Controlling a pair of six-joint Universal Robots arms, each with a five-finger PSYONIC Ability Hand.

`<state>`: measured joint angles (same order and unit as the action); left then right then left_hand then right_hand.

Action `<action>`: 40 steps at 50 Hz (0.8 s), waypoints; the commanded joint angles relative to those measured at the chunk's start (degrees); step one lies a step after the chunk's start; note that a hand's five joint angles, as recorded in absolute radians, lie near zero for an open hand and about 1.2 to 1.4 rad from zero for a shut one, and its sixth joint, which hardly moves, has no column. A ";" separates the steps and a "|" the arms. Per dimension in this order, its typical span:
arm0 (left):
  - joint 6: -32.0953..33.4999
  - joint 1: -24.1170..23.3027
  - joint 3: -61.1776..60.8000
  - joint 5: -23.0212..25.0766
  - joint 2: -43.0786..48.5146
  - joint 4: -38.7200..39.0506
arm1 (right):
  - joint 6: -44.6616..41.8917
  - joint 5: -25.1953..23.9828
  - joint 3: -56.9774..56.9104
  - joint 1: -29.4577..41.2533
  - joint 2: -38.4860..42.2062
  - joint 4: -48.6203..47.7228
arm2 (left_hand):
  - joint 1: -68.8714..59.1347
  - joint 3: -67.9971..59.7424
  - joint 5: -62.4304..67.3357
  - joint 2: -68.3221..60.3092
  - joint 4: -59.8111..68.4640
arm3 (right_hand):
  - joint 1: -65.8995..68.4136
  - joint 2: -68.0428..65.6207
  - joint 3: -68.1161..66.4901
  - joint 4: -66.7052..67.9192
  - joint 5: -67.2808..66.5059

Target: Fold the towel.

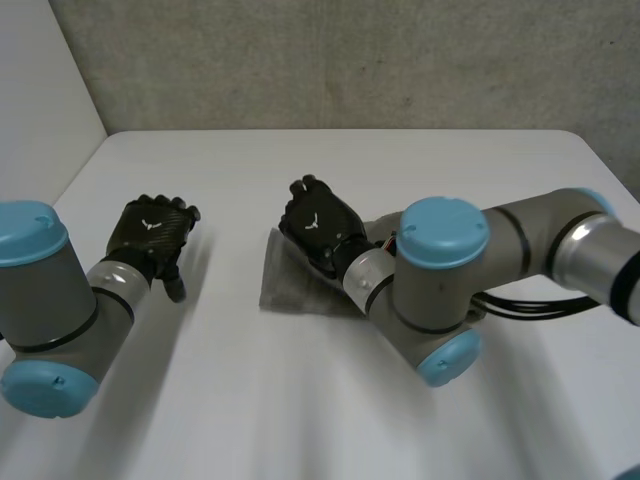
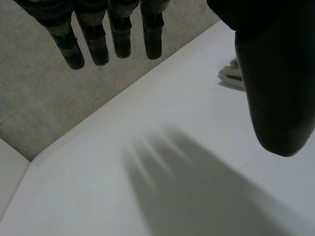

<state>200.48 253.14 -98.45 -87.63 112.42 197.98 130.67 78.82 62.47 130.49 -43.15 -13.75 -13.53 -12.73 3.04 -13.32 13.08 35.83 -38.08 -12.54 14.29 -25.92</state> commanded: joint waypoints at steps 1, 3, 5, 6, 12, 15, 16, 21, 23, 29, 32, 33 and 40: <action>0.00 -0.36 0.54 0.00 0.17 0.04 | 0.99 4.06 0.54 -0.41 -0.01 0.30 | 3.31 2.73 -2.83 3.11 -3.08 | -25.83 28.08 2.54 -4.29 25.92; -0.09 -0.71 0.98 -0.09 0.08 0.04 | 1.78 4.42 3.08 -1.37 -3.07 0.82 | 3.31 2.73 -2.83 3.11 -3.08 | -25.83 28.08 2.54 -4.29 25.92; -0.18 -0.89 1.33 0.00 -0.01 0.04 | 2.92 4.42 4.92 -3.11 -4.83 0.91 | 3.31 2.73 -2.83 3.11 -3.08 | -25.83 28.08 2.54 -4.29 25.92; -0.53 -1.33 1.85 0.00 -0.01 0.04 | 4.49 4.50 7.20 -5.57 -7.54 1.00 | 3.31 2.73 -2.83 3.11 -3.08 | -25.83 28.08 2.54 -4.29 25.92; -3.52 -4.05 3.79 0.00 -0.01 -0.05 | 11.01 4.24 13.90 -10.95 -15.92 1.18 | 3.14 2.73 -2.66 2.94 -3.08 | -25.83 28.08 2.54 -4.29 25.92; -6.15 -5.64 5.29 0.00 -0.01 -0.14 | 15.32 4.15 17.51 -14.29 -19.08 1.79 | 3.14 2.73 -2.66 2.94 -3.08 | -25.83 28.08 2.54 -4.29 25.92; -7.46 -6.59 6.07 0.00 -0.09 -0.23 | 17.32 4.07 19.07 -15.95 -20.21 2.58 | 3.14 2.73 -2.66 2.94 -3.08 | -25.83 28.08 2.54 -4.29 25.92; -10.37 -10.28 8.79 0.09 1.22 -0.40 | 22.34 3.80 22.42 -20.34 -22.59 7.23 | 2.81 2.73 -2.33 2.60 -3.08 | -25.83 28.08 2.54 -4.29 25.92; -10.72 -11.70 9.86 0.18 2.19 -0.49 | 23.67 3.45 23.31 -21.59 -22.68 8.74 | 2.81 2.73 -2.33 2.60 -3.08 | -25.83 28.08 2.54 -4.29 25.92; -10.72 -15.65 13.80 0.35 7.19 -1.10 | 26.65 0.47 27.51 -24.83 -22.77 10.49 | -0.71 2.73 1.20 -0.92 -3.08 | -13.51 15.75 2.54 -4.29 13.59; -10.37 -16.53 14.77 0.53 9.47 -1.54 | 27.62 -1.03 29.45 -25.98 -22.60 10.14 | -4.07 2.73 4.55 -4.28 -3.08 | -8.11 10.35 2.54 -4.29 8.19; -10.29 -16.80 15.21 0.70 10.62 -1.46 | 28.23 -1.82 30.07 -26.24 -22.34 9.97 | -5.92 2.73 6.40 -6.13 -3.08 | -7.92 10.17 2.54 -4.29 8.01; -10.20 -16.97 18.11 0.97 14.84 -1.55 | 29.73 -3.23 31.74 -26.34 -20.93 9.44 | -14.99 2.73 15.47 -15.19 -3.08 | -6.58 8.82 2.54 -4.29 6.67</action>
<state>190.11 236.18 -82.46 -86.93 123.94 196.50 159.50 76.63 92.99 104.14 -65.31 -3.64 -22.99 -12.73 13.22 -23.07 13.08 26.29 -27.49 -12.56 14.28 -18.18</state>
